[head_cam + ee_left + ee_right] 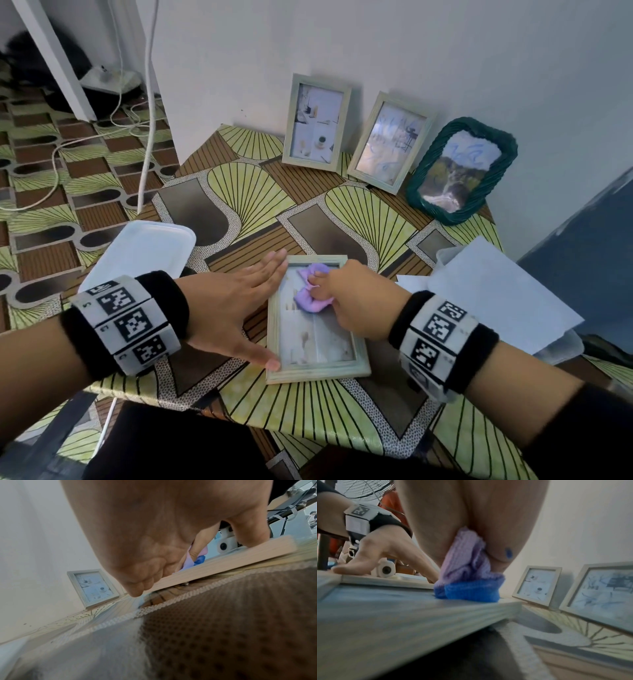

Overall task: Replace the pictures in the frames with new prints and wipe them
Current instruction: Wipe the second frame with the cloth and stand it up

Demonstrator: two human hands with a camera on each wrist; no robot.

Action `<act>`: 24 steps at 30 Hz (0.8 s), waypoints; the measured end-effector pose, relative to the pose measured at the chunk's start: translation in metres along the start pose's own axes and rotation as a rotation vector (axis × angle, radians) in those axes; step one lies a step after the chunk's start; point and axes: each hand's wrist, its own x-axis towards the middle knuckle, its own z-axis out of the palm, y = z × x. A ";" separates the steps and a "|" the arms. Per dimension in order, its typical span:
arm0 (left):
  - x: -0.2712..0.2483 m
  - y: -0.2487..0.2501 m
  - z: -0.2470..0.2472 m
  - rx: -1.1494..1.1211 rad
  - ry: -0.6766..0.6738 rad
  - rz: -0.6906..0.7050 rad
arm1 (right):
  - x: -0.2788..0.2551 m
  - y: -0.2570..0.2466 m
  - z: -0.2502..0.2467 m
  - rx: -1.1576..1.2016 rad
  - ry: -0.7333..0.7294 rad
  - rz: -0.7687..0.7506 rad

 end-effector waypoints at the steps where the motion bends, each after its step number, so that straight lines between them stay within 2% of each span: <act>1: 0.000 0.000 0.000 0.001 0.001 0.002 | 0.005 -0.001 -0.002 -0.006 -0.002 -0.011; 5: 0.001 -0.002 0.001 0.004 0.015 0.015 | 0.021 -0.013 -0.002 -0.005 0.017 -0.025; 8: 0.002 -0.003 0.001 0.023 0.031 0.021 | 0.024 -0.025 0.002 0.045 -0.028 0.023; 11: 0.002 -0.004 0.002 0.036 0.043 0.033 | 0.015 -0.031 0.006 0.137 -0.048 0.049; 17: 0.004 -0.007 0.001 0.026 0.047 0.028 | -0.014 -0.034 0.008 0.251 -0.033 -0.030; 20: 0.004 -0.007 0.003 0.027 0.056 0.026 | -0.022 -0.032 0.009 0.422 -0.034 0.008; 22: 0.004 -0.007 0.004 0.037 0.062 0.024 | -0.030 -0.030 0.009 0.584 0.058 0.052; 24: 0.004 -0.007 0.006 0.046 0.072 0.017 | -0.037 -0.027 0.011 0.725 0.260 0.133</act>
